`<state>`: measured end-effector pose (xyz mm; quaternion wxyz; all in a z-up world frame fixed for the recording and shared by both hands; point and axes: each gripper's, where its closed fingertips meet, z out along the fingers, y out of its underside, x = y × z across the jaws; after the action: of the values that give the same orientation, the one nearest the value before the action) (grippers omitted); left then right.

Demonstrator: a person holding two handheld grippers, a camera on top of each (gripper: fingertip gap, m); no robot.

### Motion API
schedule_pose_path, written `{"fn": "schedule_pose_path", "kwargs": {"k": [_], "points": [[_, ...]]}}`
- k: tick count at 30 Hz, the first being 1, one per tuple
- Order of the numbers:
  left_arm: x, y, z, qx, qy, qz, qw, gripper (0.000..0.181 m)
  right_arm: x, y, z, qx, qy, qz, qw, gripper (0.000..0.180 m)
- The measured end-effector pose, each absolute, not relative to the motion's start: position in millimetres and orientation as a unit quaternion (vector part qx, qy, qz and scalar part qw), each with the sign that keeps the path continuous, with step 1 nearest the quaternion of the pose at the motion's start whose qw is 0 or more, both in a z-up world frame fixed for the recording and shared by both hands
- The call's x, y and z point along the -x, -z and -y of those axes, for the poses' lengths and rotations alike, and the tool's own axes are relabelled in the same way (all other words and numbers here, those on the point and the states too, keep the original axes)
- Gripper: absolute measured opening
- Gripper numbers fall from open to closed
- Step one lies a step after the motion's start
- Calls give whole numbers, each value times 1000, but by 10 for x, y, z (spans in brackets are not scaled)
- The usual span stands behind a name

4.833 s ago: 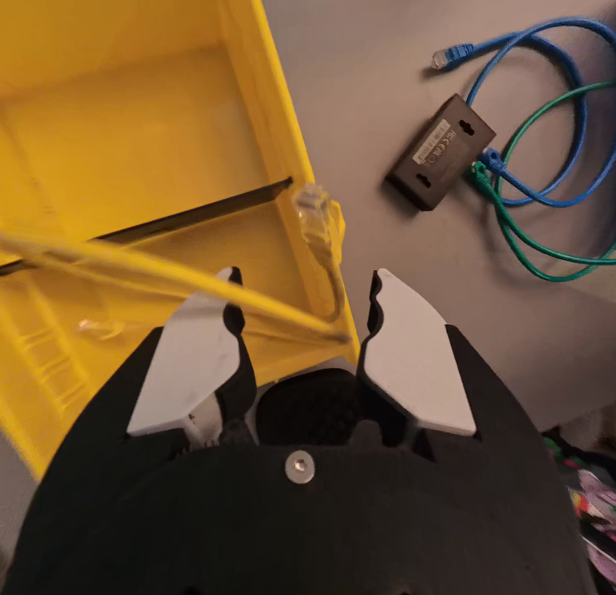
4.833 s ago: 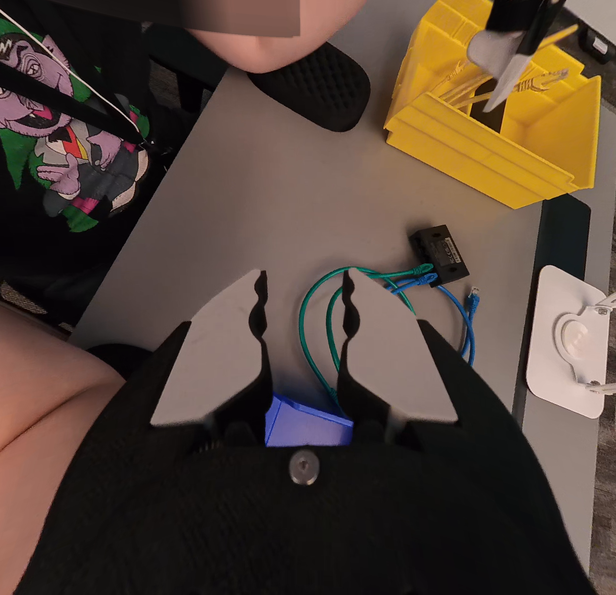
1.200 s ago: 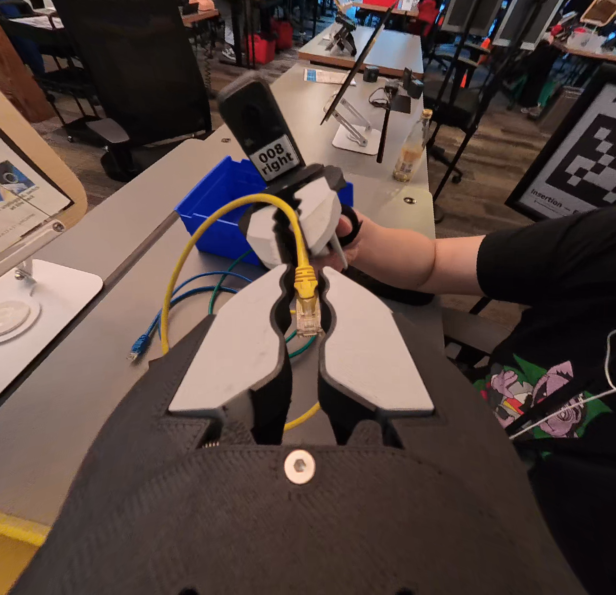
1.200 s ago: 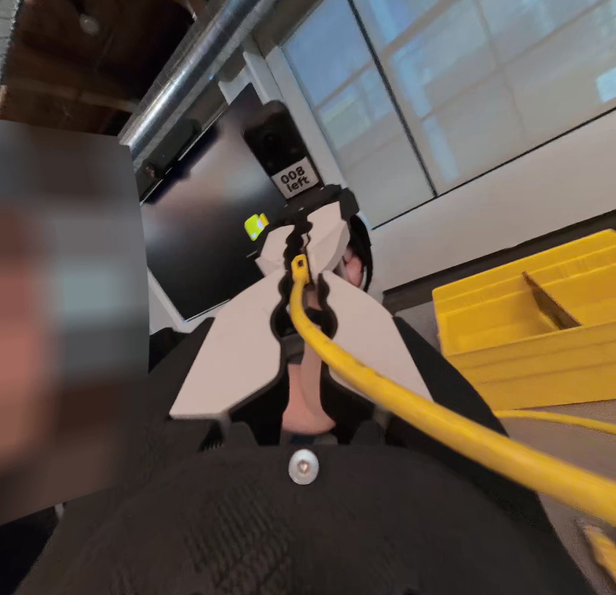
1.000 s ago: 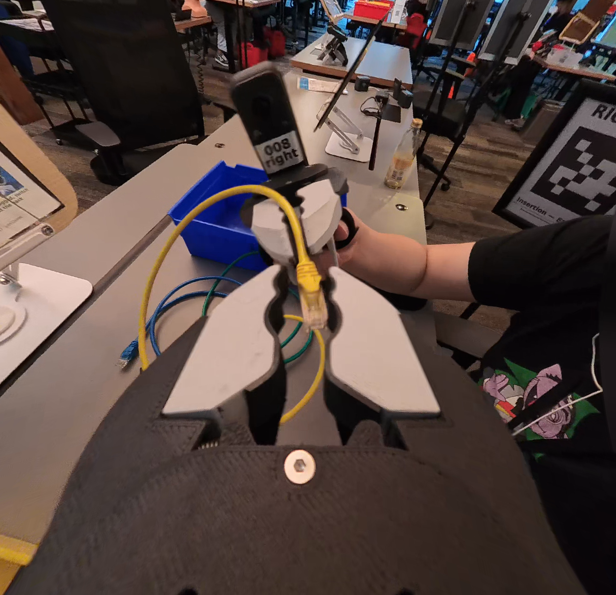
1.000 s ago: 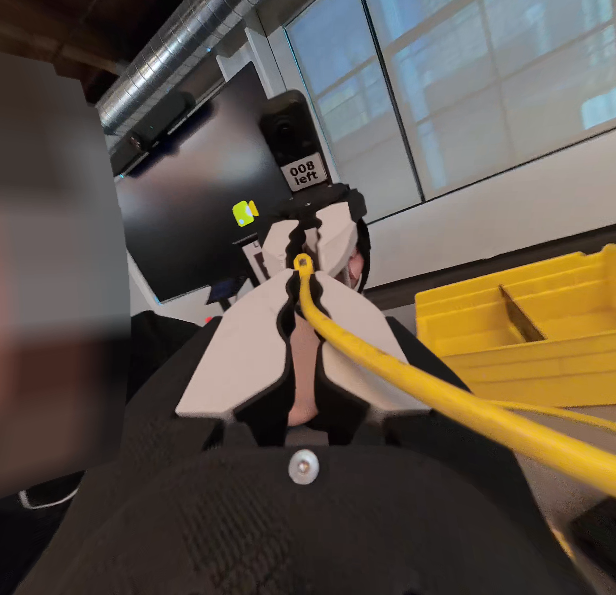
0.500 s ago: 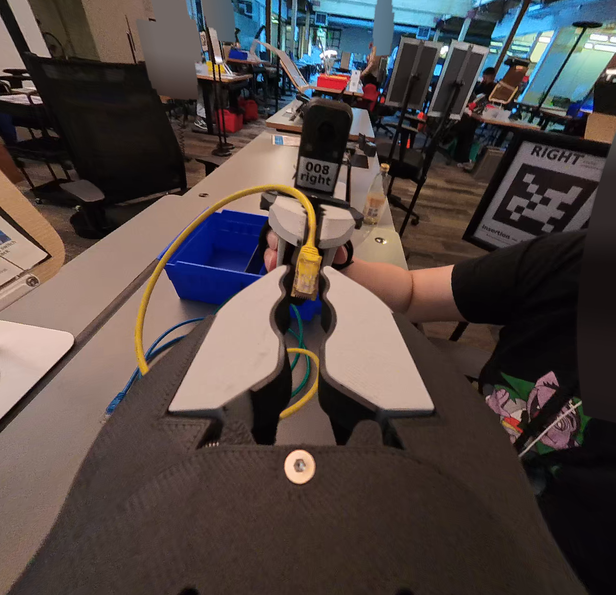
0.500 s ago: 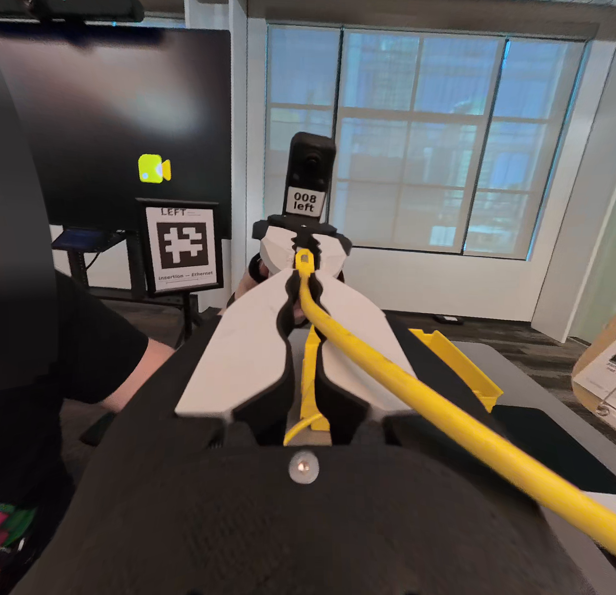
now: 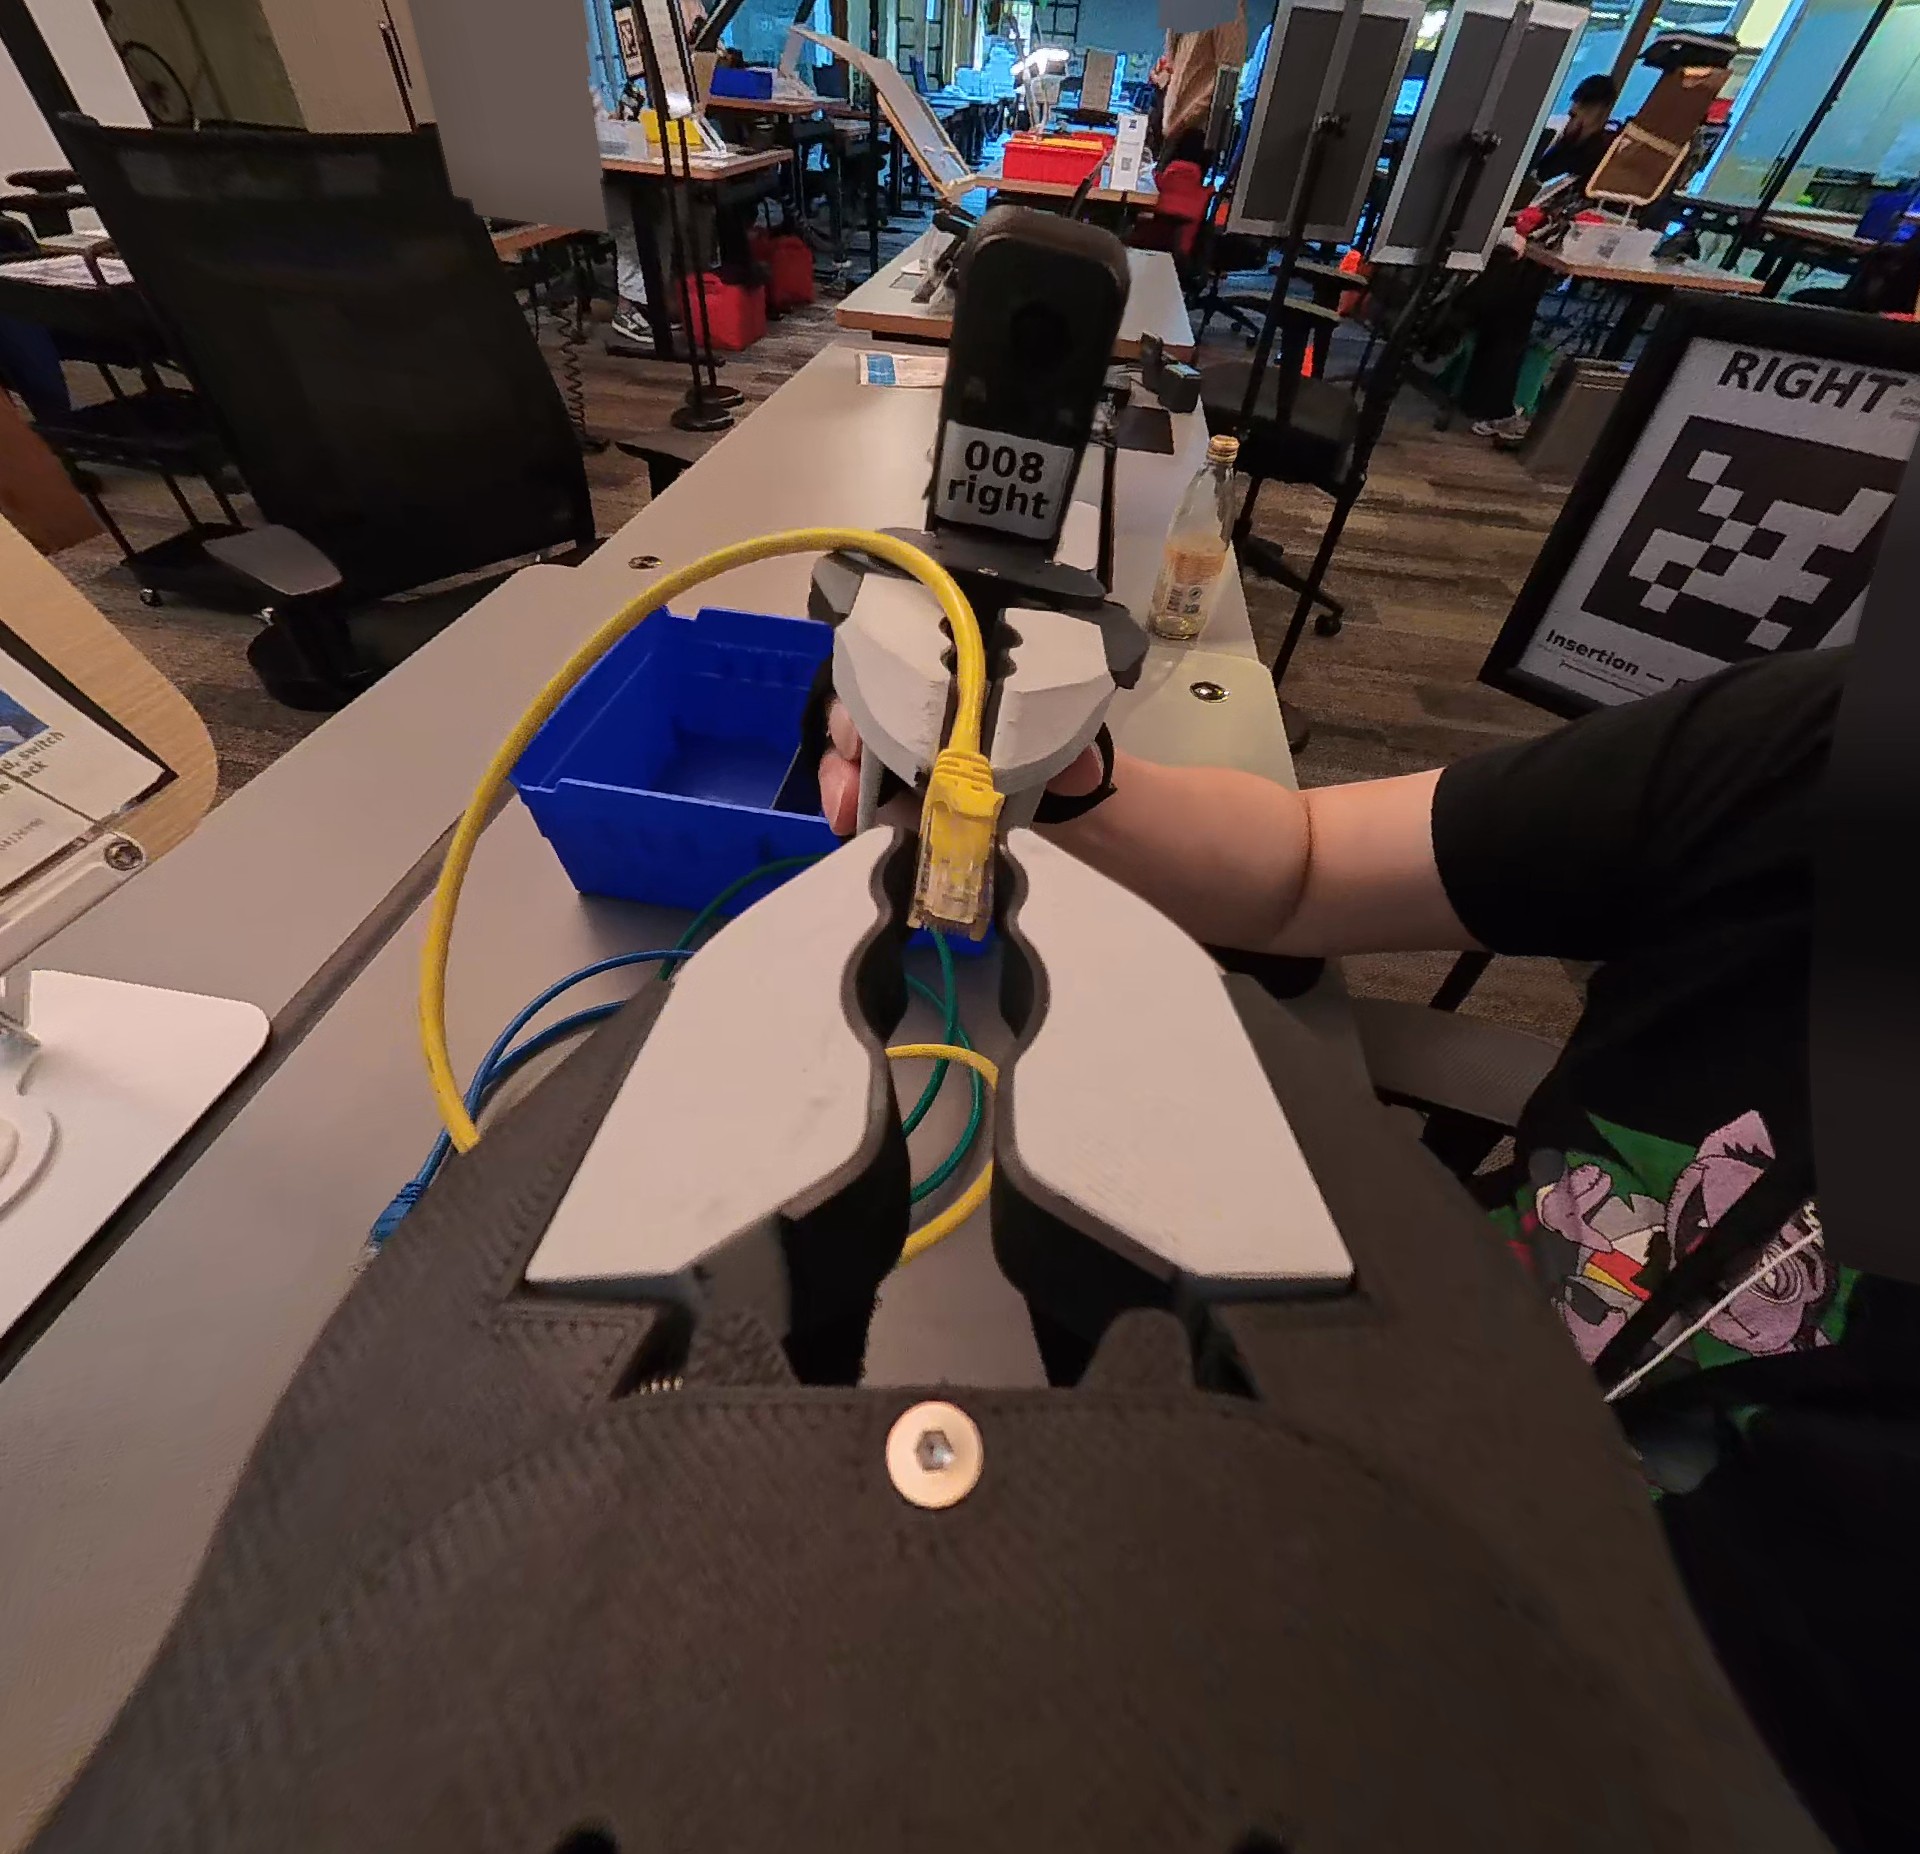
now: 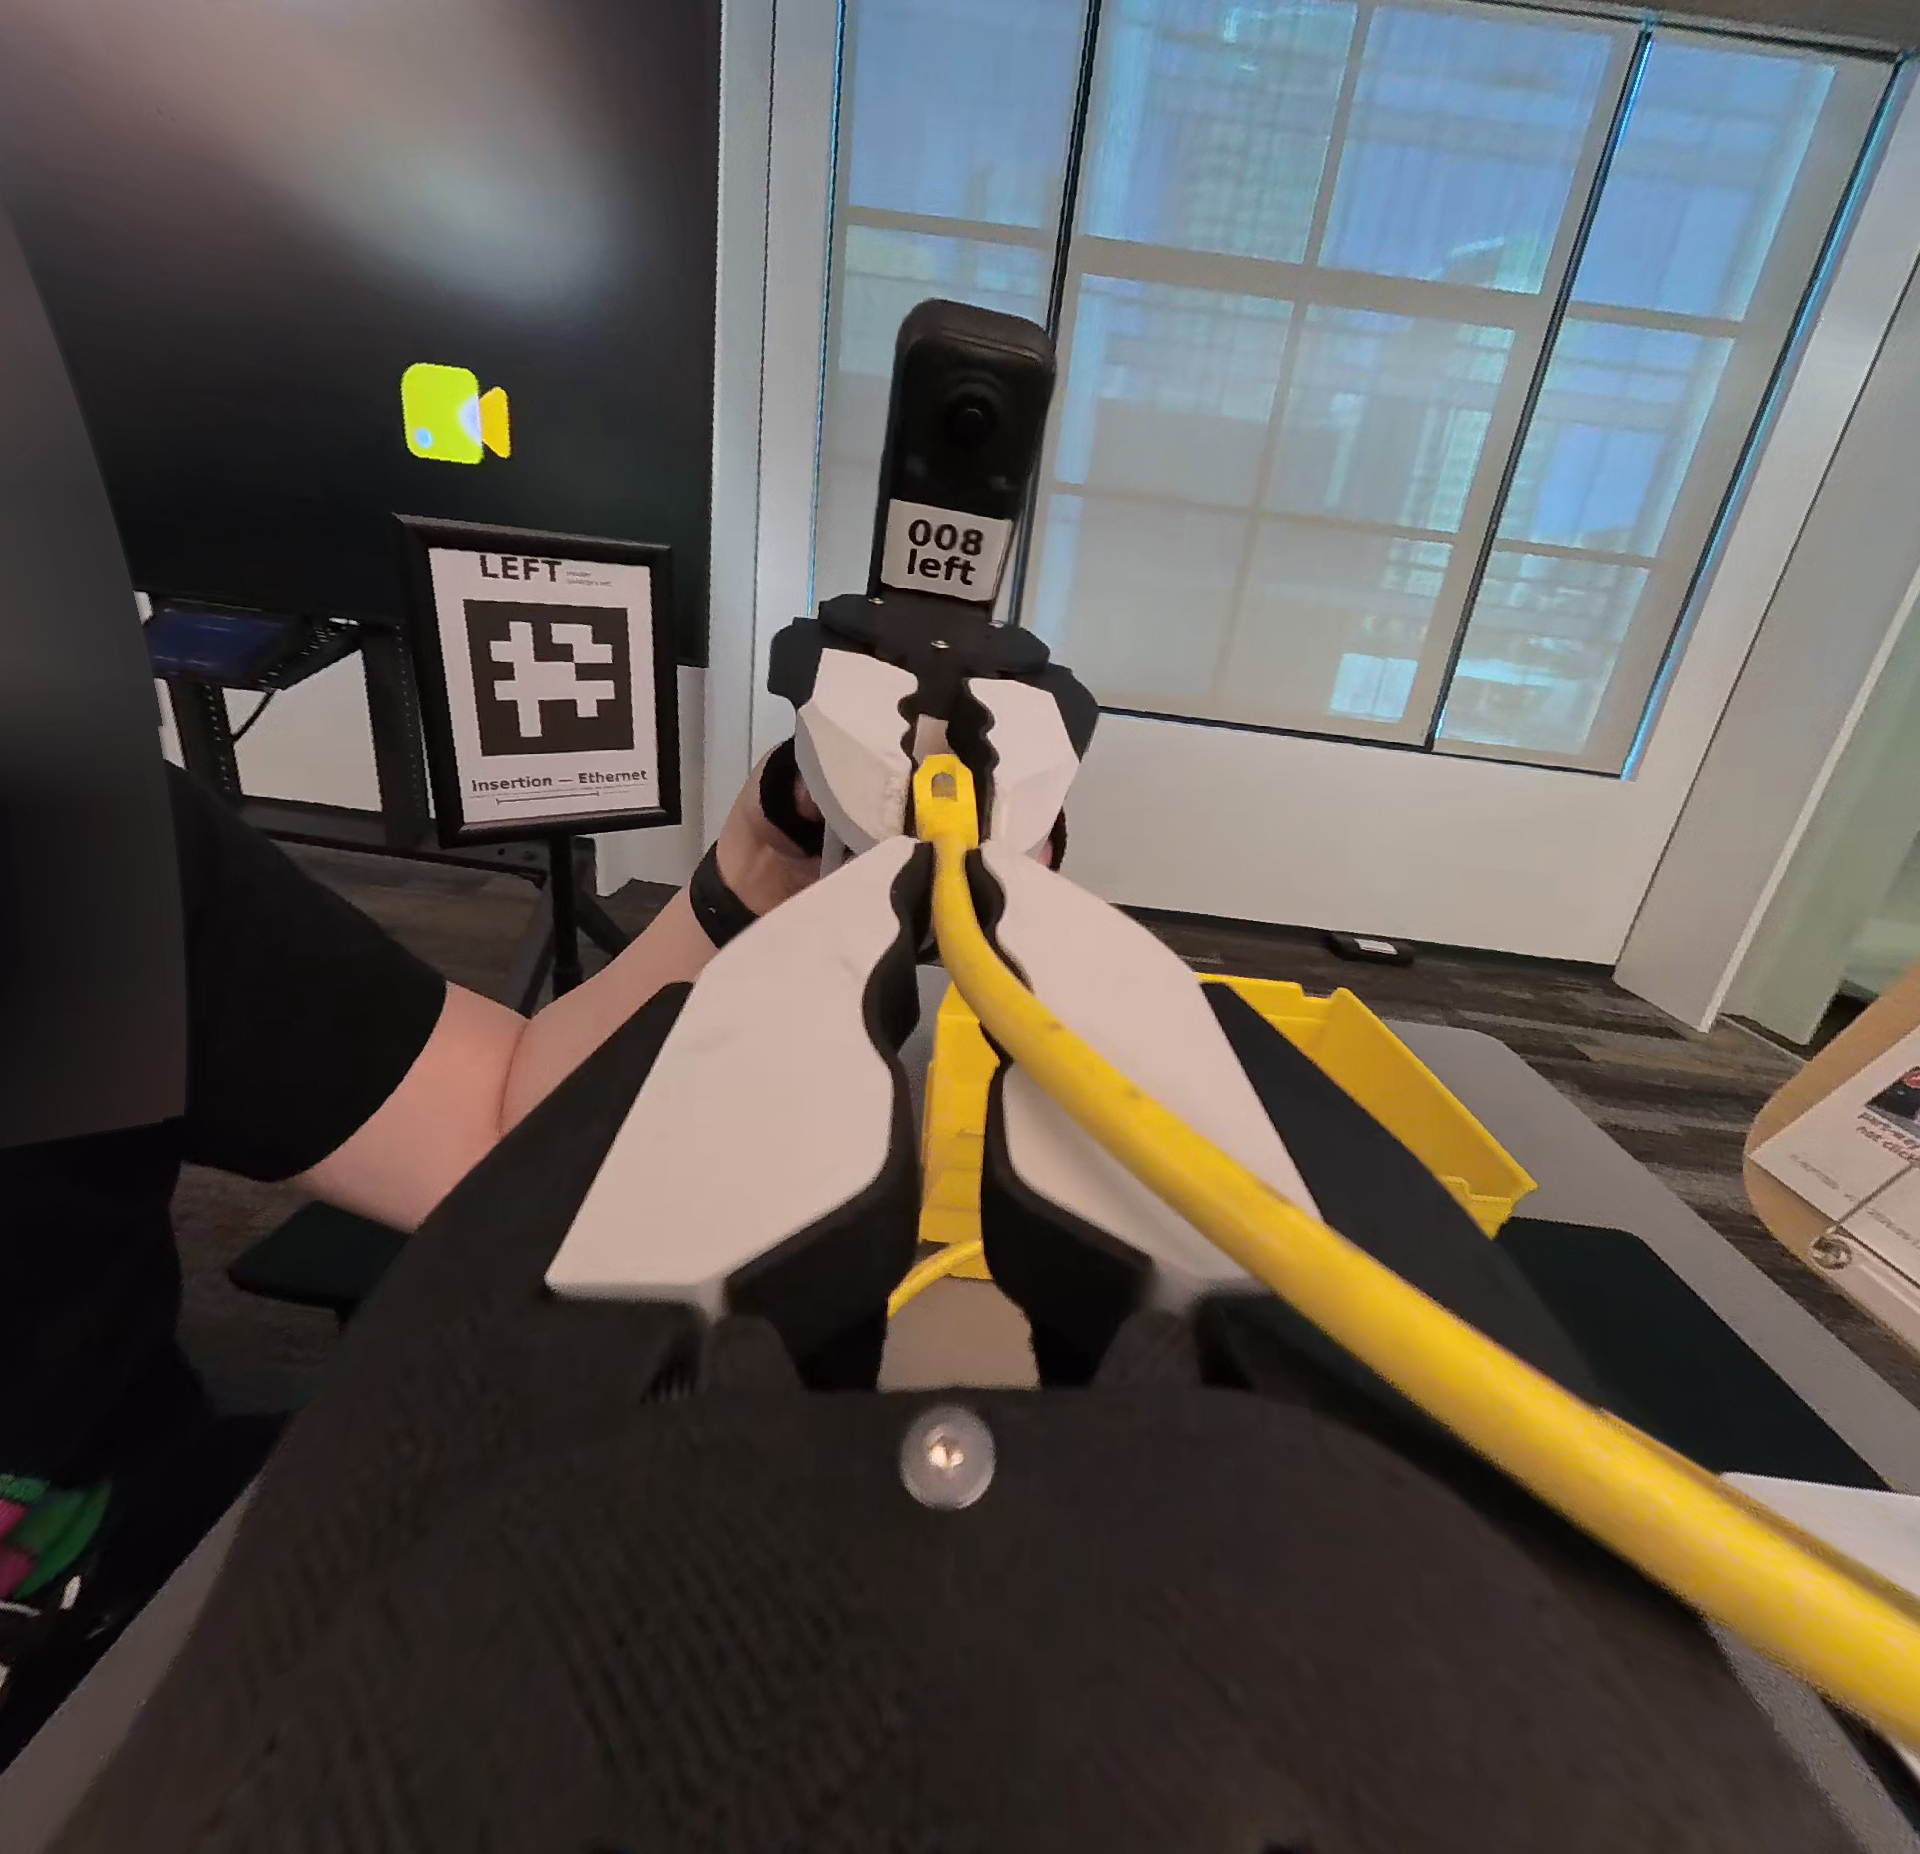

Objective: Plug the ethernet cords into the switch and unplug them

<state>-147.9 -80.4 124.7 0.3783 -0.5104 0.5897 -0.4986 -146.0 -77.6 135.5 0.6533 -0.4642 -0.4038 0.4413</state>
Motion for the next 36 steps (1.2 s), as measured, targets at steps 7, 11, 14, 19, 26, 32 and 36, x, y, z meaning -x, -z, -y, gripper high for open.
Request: {"fn": "schedule_pose_path", "kwargs": {"k": [7,11,14,19,26,32,36], "points": [[1488,-1228,813,511,493,-595,376,12,1465,-1351,786,461,-463,402,641,6],[1496,-1204,806,515,482,-600,378,12,1471,-1340,782,465,-472,400,634,8],[1499,-1193,799,516,478,-602,378,12,1471,-1337,775,466,-470,399,635,7],[1484,-1199,762,521,481,-595,378,13,1462,-1324,755,471,-425,412,655,6],[1614,-1202,362,594,395,-530,458,53,1248,-1585,908,453,-411,415,674,6],[1643,-821,-188,703,307,-437,471,61,911,-2055,1367,430,-376,412,710,6],[1397,-138,-222,745,317,-434,395,61,776,-2202,1574,417,-401,406,707,6]]}}
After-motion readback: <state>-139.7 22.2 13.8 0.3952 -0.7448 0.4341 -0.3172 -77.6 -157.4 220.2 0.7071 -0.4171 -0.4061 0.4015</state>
